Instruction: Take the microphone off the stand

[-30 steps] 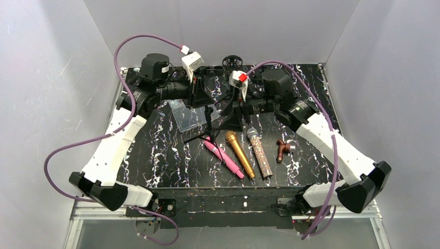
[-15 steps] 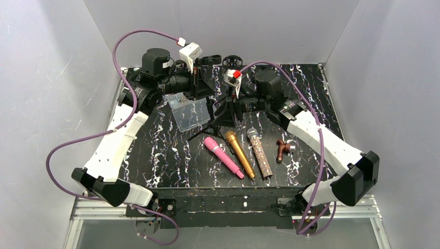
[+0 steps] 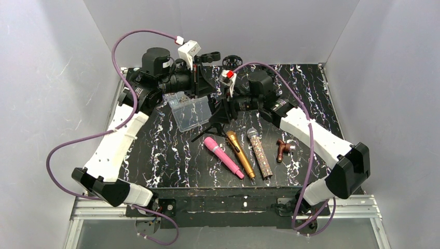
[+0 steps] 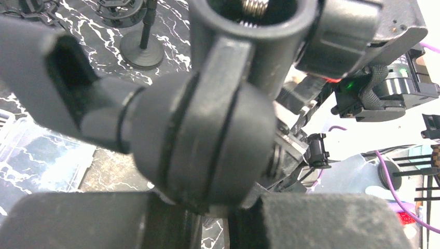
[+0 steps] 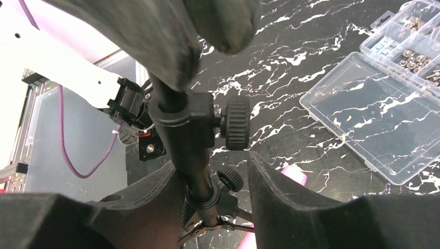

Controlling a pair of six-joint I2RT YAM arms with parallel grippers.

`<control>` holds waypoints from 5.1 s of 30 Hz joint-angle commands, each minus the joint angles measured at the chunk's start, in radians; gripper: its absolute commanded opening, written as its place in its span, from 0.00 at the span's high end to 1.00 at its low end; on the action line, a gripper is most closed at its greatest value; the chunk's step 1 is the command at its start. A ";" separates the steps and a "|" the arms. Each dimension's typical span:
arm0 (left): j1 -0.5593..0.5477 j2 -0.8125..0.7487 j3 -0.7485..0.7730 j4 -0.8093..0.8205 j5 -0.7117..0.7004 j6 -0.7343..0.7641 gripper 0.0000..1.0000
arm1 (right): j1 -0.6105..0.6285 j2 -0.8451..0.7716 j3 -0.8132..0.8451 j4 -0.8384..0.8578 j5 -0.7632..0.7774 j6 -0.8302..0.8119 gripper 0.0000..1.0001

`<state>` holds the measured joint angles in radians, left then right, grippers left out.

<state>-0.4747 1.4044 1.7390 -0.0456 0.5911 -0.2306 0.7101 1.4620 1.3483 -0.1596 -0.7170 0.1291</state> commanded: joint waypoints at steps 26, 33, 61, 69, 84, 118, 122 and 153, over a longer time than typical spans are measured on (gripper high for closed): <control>-0.002 -0.096 -0.058 0.052 0.145 0.109 0.31 | -0.049 -0.163 0.013 -0.105 0.047 -0.180 0.99; -0.002 -0.108 -0.041 0.003 0.182 0.202 0.04 | -0.058 -0.189 -0.009 -0.124 0.046 -0.219 0.99; 0.001 0.028 0.262 -0.221 0.341 0.980 0.02 | -0.067 -0.229 -0.123 -0.198 -0.115 -0.343 0.99; 0.000 -0.014 0.153 -0.224 0.389 0.933 0.02 | -0.070 -0.224 -0.093 -0.188 -0.099 -0.291 0.99; -0.026 -0.058 0.011 -0.232 0.407 0.900 0.03 | -0.084 -0.207 -0.051 -0.187 -0.072 -0.232 0.99; -0.041 -0.207 0.043 -0.445 -0.260 0.578 0.02 | -0.696 -0.473 -0.298 -0.012 0.348 -0.166 0.99; -0.041 -0.266 -0.030 -0.478 -0.307 0.617 0.02 | -0.820 -0.445 -0.345 0.113 0.388 -0.138 0.99; -0.038 -0.209 -0.160 -0.382 -0.386 0.537 0.02 | -0.864 0.325 -0.132 0.702 0.572 -0.101 0.99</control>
<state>-0.5140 1.1881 1.5410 -0.4171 0.1982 0.3218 -0.1864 1.7840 1.1374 0.4000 -0.1856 0.0490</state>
